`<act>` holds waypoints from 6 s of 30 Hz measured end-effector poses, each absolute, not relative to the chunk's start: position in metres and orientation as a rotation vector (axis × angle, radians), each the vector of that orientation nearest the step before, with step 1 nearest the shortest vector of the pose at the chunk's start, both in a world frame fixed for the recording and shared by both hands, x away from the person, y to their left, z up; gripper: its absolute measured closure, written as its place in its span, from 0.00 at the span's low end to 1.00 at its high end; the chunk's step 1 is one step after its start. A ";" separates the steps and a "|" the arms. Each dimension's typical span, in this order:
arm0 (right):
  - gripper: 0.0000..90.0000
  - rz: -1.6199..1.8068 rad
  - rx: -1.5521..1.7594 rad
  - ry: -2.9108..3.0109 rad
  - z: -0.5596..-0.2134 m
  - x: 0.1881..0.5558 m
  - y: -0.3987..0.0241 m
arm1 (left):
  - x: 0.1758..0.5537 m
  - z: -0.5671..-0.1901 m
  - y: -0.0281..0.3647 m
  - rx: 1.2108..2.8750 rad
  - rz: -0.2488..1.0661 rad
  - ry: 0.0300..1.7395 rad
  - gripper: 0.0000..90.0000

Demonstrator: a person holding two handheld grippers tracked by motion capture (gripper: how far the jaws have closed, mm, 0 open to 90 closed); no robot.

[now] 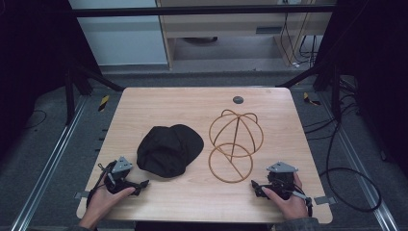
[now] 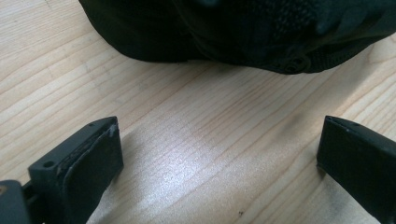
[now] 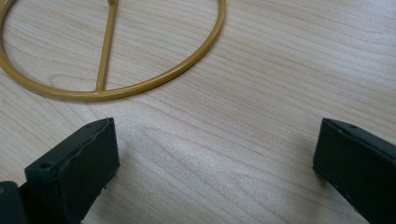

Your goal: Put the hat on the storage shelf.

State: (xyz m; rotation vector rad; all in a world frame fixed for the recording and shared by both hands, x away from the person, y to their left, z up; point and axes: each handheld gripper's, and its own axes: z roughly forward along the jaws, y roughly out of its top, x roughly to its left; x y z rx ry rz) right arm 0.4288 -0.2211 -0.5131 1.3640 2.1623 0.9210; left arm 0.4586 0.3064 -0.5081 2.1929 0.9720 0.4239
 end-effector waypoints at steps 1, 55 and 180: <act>0.00 0.921 1.365 2.162 -0.513 0.429 -0.221 | 0.459 -0.508 0.306 2.199 0.419 0.969 0.00; 0.00 0.921 1.364 2.162 -0.513 0.429 -0.221 | 0.519 -0.419 0.259 2.392 0.333 0.891 0.09; 0.00 0.920 1.365 2.162 -0.513 0.429 -0.221 | 0.457 -0.202 0.268 2.087 0.469 0.563 0.98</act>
